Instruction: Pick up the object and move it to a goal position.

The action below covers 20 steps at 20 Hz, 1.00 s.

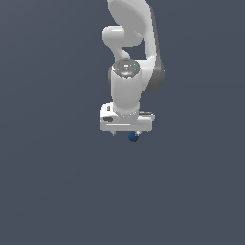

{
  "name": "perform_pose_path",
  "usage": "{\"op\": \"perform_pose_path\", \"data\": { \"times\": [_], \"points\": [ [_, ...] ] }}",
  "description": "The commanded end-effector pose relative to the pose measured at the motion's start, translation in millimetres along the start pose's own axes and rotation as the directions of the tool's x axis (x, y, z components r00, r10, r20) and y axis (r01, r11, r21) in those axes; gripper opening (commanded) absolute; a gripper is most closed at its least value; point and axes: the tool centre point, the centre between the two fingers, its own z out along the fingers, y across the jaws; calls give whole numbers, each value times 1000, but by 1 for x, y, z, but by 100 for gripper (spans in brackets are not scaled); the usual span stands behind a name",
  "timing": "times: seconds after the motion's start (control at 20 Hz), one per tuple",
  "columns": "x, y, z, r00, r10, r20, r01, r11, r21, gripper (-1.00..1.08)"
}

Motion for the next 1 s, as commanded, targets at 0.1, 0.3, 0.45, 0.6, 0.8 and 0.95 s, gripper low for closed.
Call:
{"op": "perform_pose_path", "data": {
  "times": [0.1, 0.3, 0.45, 0.6, 0.8, 0.95],
  "points": [
    [-8, -6, 11, 999, 41, 5, -41, 999, -1, 100],
    [-19, -14, 25, 995, 97, 10, -97, 995, -3, 100],
    [-30, -21, 37, 988, 151, 15, -151, 989, -7, 100],
    [-42, -28, 51, 978, 208, 19, -208, 978, -11, 100],
    [-57, -35, 64, 963, 270, 23, -269, 963, -17, 100],
    [-65, -39, 72, 952, 304, 25, -303, 953, -21, 100]
  ]
}}
